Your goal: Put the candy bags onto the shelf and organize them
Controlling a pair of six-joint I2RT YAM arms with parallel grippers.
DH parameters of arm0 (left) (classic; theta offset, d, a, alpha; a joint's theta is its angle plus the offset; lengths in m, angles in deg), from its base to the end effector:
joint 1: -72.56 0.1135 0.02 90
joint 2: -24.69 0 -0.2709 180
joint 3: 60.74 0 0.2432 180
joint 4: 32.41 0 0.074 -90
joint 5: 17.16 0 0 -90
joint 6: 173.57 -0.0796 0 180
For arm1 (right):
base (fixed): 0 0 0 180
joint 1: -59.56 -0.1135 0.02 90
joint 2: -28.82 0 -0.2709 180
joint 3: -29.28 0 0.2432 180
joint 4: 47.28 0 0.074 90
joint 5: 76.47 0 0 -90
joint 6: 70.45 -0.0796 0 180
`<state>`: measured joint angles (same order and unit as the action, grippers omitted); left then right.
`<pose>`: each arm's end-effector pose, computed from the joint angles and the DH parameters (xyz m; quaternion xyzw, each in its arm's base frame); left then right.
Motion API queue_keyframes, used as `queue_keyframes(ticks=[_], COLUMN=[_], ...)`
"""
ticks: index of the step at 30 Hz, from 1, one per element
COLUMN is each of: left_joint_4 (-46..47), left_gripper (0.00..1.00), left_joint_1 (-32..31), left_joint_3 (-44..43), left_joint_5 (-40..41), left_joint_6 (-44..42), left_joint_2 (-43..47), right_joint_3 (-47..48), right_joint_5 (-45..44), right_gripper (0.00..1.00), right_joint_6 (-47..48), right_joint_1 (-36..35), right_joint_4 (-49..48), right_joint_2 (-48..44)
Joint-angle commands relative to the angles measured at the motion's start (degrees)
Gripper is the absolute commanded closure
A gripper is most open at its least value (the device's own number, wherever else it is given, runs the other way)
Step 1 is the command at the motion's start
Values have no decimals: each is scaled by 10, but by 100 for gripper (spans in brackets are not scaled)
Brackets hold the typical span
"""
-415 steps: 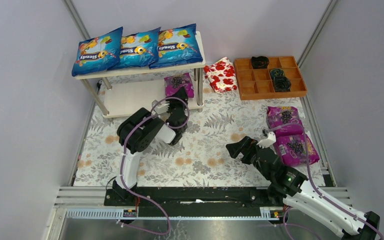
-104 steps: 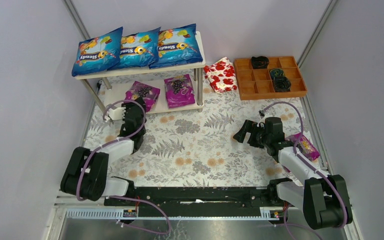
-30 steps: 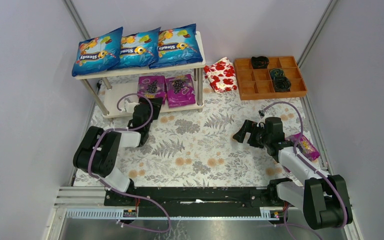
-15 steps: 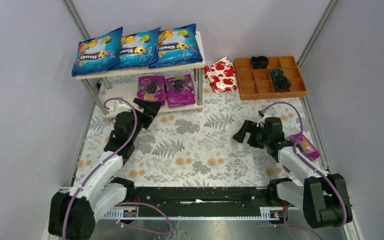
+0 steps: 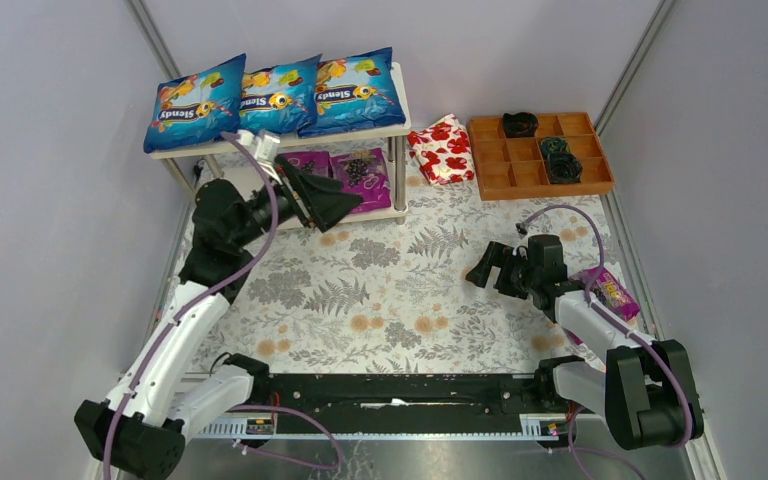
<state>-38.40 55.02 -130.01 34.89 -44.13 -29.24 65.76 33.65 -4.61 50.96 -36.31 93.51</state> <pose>0.2045 -0.1160 0.4190 0.1271 0.6479 -0.5288 0.5333 0.2271 0.0620 0.1495 0.0461 0.8913 0.2705 0.3609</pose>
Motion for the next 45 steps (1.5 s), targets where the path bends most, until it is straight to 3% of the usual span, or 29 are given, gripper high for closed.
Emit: queue_keyframes(ticks=[1,6,11,16,21,23,26,30,36,43,45], left_joint_4=[-95,-232,-261,-272,-273,-271,-269,-269,-268,-267,-267], left_gripper=[1,1,1,1,1,1,1,1,1,1,1], left_joint_1=[-57,-122,-169,-227,-261,-268,-272,-275,-277,-277,-277], left_joint_3=[9,-32,-26,-31,-25,-22,-20,-19,-16,-14,-14], left_joint_5=[40,235,335,385,418,413,416,418,414,412,411], left_joint_6=[-127,-243,-279,-304,-309,-309,-310,-310,-310,-310,-310], left_joint_2=[1,32,76,94,109,111,115,118,114,111,109], right_joint_3=[13,7,15,74,157,180,197,182,144,88,88], right_joint_5=[-24,-47,-113,-205,-421,-503,-555,-552,-503,-292,-221], right_gripper=[0,0,0,0,0,0,0,0,0,0,0], right_joint_6=[6,0,-24,-15,-24,-45,-87,-131,-163,-142,-109], right_joint_1=[-1,-1,-1,0,10,41,131,265,362,557,570], right_joint_4=[4,13,59,116,198,236,283,312,316,274,252], right_joint_2=[-5,-29,-57,-71,-87,-90,-102,-139,-178,-132,-104])
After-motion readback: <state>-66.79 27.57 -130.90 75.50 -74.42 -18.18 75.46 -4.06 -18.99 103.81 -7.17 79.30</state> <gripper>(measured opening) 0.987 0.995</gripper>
